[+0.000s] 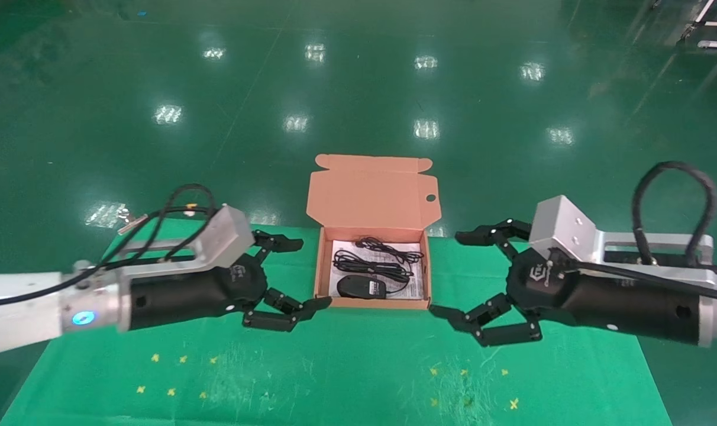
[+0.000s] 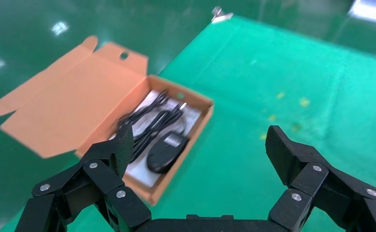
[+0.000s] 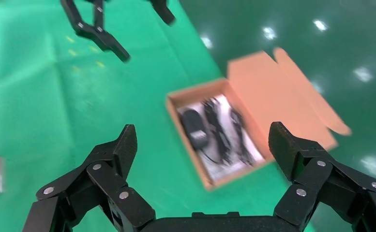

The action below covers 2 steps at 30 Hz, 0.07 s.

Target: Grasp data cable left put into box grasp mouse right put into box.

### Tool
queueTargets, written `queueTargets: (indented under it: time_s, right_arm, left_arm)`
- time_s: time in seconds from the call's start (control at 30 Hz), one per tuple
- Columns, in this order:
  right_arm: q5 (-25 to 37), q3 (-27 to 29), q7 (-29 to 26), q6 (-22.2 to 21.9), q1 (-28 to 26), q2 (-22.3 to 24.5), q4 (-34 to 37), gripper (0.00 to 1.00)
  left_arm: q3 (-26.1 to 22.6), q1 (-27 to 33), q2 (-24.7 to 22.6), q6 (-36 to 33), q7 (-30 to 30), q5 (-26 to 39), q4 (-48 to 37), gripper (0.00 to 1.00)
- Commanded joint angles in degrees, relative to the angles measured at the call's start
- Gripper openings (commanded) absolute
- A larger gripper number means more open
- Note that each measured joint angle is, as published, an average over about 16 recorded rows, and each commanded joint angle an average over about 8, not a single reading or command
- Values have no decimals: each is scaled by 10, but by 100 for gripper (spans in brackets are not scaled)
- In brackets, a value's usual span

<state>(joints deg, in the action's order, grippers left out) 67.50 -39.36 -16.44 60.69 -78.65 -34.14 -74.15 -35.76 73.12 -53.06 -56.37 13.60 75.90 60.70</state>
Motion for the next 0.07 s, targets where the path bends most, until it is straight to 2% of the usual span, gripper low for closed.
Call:
queueTargets:
  time_s: [0.03, 0.07]
  right_arm:
    - [-32, 29, 7, 31, 21, -1, 1, 100]
    - [-36, 33, 8, 35, 24, -1, 1, 100]
  left_arm:
    - [24, -14, 22, -35, -3, -41, 15, 100]
    - [27, -16, 25, -40, -4, -47, 18, 100]
